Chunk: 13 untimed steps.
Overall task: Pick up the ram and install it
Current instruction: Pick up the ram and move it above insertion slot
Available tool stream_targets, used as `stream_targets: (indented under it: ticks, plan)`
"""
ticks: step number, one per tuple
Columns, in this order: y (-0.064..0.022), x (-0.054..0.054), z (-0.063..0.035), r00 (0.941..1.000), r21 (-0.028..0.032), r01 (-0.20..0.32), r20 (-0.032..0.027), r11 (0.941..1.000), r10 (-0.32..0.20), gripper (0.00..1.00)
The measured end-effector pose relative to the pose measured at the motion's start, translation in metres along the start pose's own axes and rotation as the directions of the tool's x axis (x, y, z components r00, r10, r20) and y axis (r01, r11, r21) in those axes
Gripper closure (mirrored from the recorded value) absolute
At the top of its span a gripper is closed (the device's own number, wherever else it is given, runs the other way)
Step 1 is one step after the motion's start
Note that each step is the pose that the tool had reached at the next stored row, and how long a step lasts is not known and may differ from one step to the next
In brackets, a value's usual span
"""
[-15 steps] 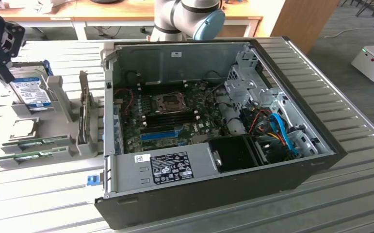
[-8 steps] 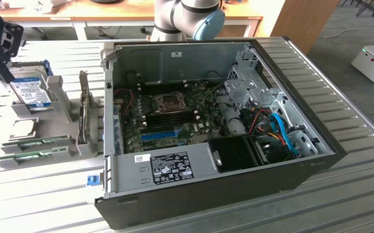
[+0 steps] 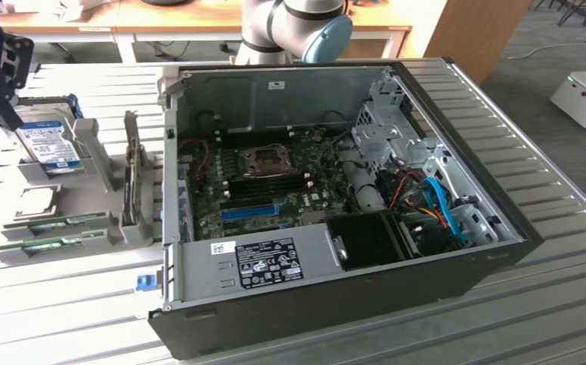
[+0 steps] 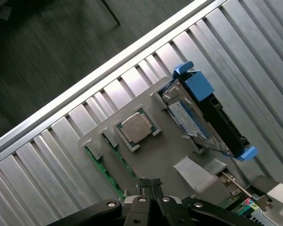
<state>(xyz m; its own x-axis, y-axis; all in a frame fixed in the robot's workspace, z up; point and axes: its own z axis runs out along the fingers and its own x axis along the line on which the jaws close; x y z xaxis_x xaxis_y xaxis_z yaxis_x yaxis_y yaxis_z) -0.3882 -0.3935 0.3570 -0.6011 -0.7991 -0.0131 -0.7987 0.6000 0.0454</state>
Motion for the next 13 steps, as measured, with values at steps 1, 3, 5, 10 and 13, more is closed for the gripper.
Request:
stream_targets:
  ticks: [1,3,5,10,13]
  plan:
    - [0.0,0.0,0.0,1.0,-0.0002,0.01,-0.0005,1.0,-0.01,0.89]
    - [0.0,0.0,0.0001,0.9995,-0.0005,0.031,-0.0013,0.9995,-0.031,0.89]
    - [0.0,0.0,0.0001,0.9988,-0.0007,0.049,-0.0022,0.9988,-0.049,0.89]
    - [0.0,0.0,0.0002,0.9968,-0.0012,0.08,-0.0036,0.9968,-0.08,0.89]
    - [0.0,0.0,0.0004,0.9951,-0.0015,0.099,-0.0044,0.9951,-0.099,0.89]
